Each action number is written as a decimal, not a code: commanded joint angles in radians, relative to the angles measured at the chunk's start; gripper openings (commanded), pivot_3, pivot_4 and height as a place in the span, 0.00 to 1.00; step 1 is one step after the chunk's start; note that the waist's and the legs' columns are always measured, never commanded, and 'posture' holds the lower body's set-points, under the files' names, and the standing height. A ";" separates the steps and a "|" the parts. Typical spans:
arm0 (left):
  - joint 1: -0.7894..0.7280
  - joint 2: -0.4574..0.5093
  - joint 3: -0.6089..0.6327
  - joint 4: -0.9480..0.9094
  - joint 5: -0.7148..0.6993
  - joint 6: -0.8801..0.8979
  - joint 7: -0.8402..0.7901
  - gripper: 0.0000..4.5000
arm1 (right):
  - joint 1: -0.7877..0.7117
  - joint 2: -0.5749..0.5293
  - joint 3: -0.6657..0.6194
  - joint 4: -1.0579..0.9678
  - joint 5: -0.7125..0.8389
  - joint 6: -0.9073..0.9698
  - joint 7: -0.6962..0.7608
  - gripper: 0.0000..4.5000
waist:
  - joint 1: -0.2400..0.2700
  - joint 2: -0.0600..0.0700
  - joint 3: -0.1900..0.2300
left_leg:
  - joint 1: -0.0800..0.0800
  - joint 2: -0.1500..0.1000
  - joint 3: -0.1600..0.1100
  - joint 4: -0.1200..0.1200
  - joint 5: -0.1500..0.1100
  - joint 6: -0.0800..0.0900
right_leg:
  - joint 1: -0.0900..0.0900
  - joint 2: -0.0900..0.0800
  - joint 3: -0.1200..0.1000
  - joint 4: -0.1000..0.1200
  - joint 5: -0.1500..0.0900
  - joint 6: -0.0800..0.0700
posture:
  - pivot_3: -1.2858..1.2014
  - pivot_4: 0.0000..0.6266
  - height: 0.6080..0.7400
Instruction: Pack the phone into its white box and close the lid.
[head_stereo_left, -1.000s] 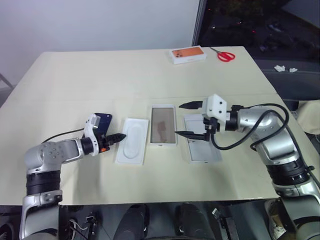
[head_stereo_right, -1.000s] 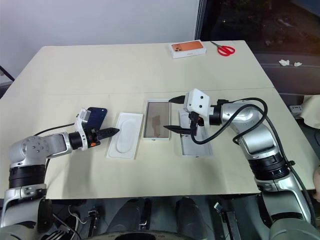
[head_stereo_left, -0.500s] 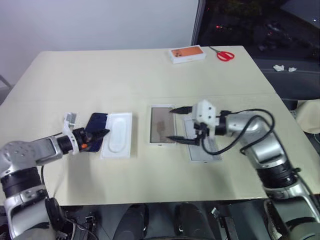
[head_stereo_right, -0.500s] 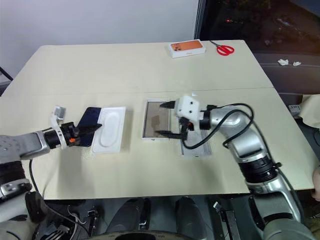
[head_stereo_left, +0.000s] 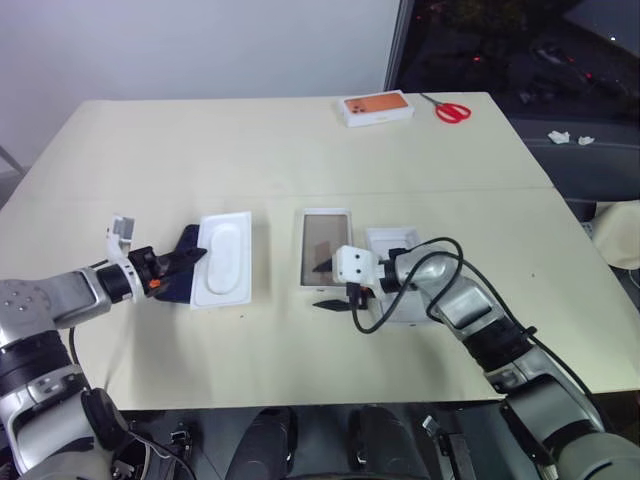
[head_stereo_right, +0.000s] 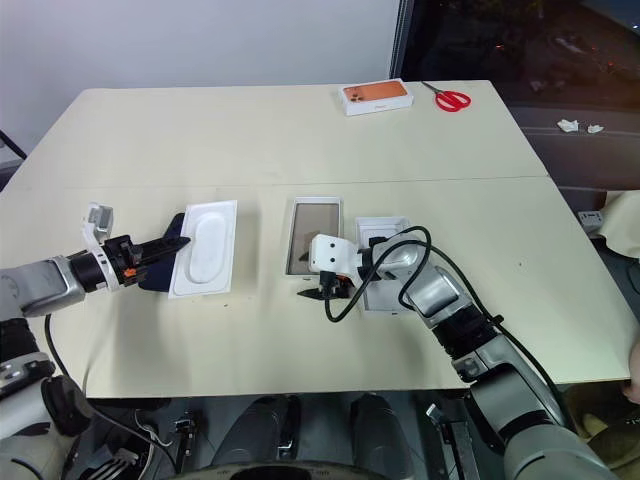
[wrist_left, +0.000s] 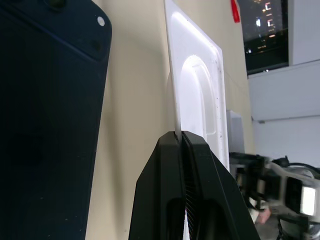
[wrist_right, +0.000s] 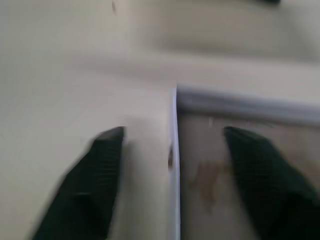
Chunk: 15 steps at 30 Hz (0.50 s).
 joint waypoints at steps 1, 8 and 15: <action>-0.001 0.009 0.041 -0.043 -0.021 0.000 0.007 0.00 | -0.032 0.021 -0.017 -0.017 0.011 -0.014 0.019 0.26 | -0.002 0.000 0.000 | 0.000 0.000 0.000 0.000 0.000 0.000 | 0.000 0.000 0.000 0.000 0.000 0.000 | 0.52 0.24 1.00; -0.004 -0.016 0.062 -0.101 -0.039 -0.033 0.017 0.00 | -0.020 0.055 -0.037 -0.067 0.063 0.061 0.051 0.01 | -0.002 0.000 0.000 | 0.000 0.000 0.000 0.000 0.000 0.000 | 0.000 0.000 0.000 0.000 0.000 0.000 | 0.52 0.24 1.00; -0.088 -0.040 0.109 -0.071 -0.060 0.029 0.064 0.00 | 0.010 0.096 -0.039 -0.158 0.083 0.154 0.015 0.01 | 0.000 -0.001 0.000 | 0.000 0.000 0.000 0.000 0.000 0.000 | 0.000 0.000 0.000 0.000 0.000 0.000 | 0.52 0.24 1.00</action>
